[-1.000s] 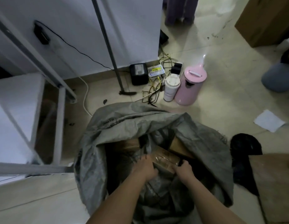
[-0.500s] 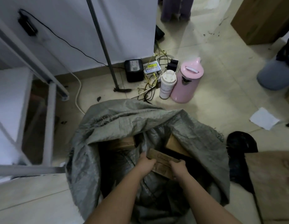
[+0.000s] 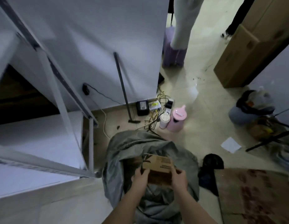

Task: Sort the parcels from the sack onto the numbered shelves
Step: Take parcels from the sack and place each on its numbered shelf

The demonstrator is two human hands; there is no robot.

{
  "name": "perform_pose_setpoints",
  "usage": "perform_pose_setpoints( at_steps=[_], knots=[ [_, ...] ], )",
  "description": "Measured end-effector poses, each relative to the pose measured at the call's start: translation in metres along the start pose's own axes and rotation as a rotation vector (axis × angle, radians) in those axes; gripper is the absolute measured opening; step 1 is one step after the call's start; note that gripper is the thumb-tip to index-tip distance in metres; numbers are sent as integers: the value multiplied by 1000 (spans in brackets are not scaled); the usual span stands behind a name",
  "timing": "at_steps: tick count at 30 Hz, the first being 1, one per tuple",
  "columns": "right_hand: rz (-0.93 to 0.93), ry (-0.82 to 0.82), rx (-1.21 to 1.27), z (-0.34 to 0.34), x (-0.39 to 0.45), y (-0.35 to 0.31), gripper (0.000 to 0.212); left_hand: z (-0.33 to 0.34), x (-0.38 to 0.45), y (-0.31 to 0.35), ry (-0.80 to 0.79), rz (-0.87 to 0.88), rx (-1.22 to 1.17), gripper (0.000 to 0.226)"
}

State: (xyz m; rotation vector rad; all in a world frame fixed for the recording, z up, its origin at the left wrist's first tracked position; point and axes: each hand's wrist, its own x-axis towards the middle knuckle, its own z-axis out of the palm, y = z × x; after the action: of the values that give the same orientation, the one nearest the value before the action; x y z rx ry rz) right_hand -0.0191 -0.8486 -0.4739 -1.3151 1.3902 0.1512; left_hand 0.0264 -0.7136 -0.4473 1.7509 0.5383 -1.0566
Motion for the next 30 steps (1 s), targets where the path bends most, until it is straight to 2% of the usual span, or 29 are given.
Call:
perform_pose_setpoints(
  at_steps=[2,7,9,11,13,16,20,22,27,30],
  knots=[
    [5,-46,74,-16,-35,-25,20,-11,-42,25,0,31,-85,62],
    [-20,-200,227,-45,-106,-59,22,-32,-119,61,85,157,-245,56],
    [-20,-232,226,-54,-128,-68,24,-39,-138,70,111,189,-238,65],
    [-6,-273,150,-60,-144,-76,33,-45,-148,72,157,268,-143,80],
    [-19,-333,121,-64,-161,-83,38,-50,-159,73,220,426,33,89],
    [7,-453,159,-73,-190,-97,29,-55,-178,69,300,610,263,94],
    [87,-573,248,-71,-193,-98,57,-61,-195,63,368,852,508,93],
    [84,-583,274,-71,-191,-97,66,-65,-199,62,388,924,565,90],
    [103,-665,296,-68,-203,-100,72,-68,-208,56,422,1108,654,86],
    [162,-711,392,-65,-210,-98,80,-67,-211,50,451,1191,680,87]
  ],
)
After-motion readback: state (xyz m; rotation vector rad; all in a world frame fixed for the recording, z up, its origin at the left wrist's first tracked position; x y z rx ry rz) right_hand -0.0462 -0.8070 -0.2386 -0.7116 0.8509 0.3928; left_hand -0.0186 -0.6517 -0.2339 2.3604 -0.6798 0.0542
